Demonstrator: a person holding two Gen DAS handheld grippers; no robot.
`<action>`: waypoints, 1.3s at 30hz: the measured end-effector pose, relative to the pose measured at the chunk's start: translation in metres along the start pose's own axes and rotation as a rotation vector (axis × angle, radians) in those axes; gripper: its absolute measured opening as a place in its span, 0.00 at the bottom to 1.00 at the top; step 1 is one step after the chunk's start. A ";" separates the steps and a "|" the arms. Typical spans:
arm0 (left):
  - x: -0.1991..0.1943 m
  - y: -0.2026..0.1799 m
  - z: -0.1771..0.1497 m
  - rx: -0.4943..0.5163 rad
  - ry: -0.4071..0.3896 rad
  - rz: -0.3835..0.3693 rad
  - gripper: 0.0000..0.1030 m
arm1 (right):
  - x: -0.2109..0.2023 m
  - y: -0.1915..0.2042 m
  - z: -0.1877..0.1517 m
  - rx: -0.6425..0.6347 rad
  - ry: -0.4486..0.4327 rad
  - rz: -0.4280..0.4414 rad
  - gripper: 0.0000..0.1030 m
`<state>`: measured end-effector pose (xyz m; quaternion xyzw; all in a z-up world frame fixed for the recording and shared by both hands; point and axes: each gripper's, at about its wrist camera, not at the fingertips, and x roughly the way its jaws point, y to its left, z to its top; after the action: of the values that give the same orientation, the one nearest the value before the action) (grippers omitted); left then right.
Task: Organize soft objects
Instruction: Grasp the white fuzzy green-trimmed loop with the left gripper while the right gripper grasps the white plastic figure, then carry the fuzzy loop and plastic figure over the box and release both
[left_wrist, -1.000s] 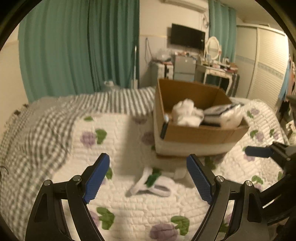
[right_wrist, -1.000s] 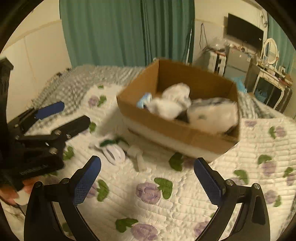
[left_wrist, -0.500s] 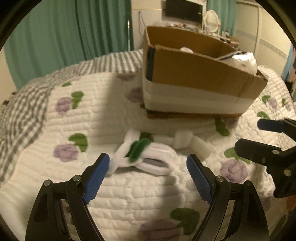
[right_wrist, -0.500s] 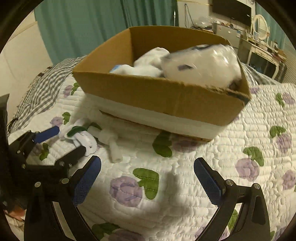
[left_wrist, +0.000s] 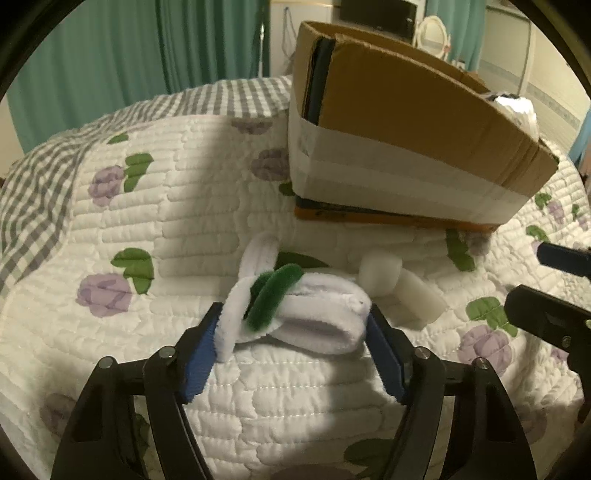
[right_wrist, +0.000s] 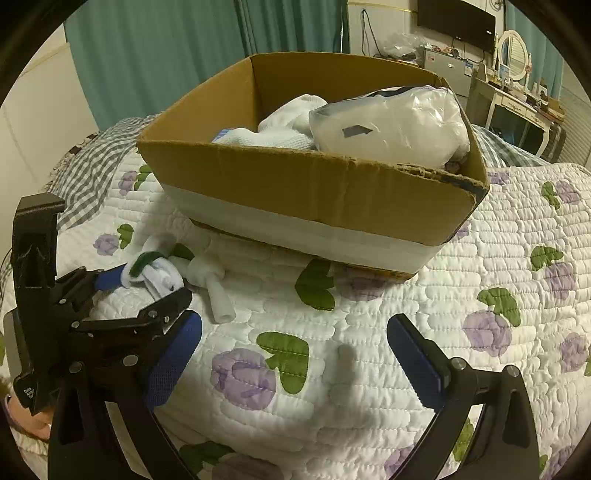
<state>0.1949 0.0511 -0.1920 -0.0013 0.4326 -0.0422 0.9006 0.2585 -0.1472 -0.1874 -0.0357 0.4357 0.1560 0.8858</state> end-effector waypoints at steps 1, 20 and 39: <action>-0.001 0.001 0.000 -0.003 -0.003 -0.006 0.63 | 0.000 0.000 0.000 0.000 0.000 0.000 0.98; -0.075 0.022 0.015 0.011 -0.159 0.119 0.61 | 0.020 0.050 0.013 -0.144 0.069 0.003 0.94; -0.056 0.048 0.017 -0.087 -0.083 0.141 0.61 | 0.070 0.078 0.024 -0.146 0.160 0.047 0.33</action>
<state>0.1767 0.1032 -0.1395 -0.0118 0.3952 0.0400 0.9176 0.2932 -0.0511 -0.2218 -0.1022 0.4931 0.2046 0.8394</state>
